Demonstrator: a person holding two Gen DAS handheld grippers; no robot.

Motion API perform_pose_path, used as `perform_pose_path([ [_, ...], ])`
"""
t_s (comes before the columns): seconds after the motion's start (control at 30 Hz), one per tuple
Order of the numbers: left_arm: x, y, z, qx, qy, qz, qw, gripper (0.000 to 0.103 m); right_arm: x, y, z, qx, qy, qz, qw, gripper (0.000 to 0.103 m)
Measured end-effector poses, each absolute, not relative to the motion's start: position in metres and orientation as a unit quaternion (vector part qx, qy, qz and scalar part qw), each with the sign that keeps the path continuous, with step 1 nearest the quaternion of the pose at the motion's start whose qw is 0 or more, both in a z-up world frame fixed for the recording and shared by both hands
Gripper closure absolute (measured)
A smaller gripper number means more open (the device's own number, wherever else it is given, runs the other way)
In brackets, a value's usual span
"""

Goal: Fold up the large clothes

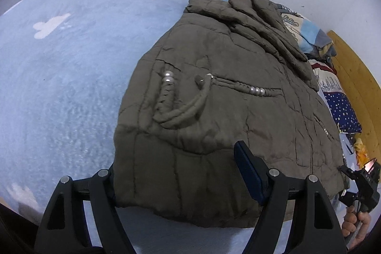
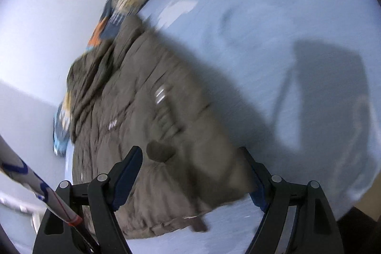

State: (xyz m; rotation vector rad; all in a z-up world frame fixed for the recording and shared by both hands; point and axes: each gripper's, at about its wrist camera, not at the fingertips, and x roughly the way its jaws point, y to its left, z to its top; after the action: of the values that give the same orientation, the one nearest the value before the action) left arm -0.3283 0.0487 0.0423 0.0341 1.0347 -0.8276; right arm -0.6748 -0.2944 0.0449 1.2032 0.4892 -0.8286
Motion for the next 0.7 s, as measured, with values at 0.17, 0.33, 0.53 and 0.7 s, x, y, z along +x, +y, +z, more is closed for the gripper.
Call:
perform_pose_path([
  [0.17,-0.34,0.042,0.043,0.06,0.442,-0.364,0.818,0.027,-0.63,-0.275,0.049,0.5,0.257,-0.319,0.763,0.054],
  [0.33,-0.337,0.042,0.036,0.07,0.441,-0.355,0.822,0.027,-0.635,-0.278,0.044,0.495,0.265,-0.356,0.747,0.062],
  [0.53,-0.345,0.032,0.03,0.106,0.423,-0.348,0.83,0.021,-0.628,-0.275,0.036,0.478,0.282,-0.359,0.75,0.058],
  [0.7,-0.351,0.031,0.026,0.126,0.405,-0.344,0.838,0.02,-0.629,-0.273,0.036,0.477,0.271,-0.364,0.753,0.057],
])
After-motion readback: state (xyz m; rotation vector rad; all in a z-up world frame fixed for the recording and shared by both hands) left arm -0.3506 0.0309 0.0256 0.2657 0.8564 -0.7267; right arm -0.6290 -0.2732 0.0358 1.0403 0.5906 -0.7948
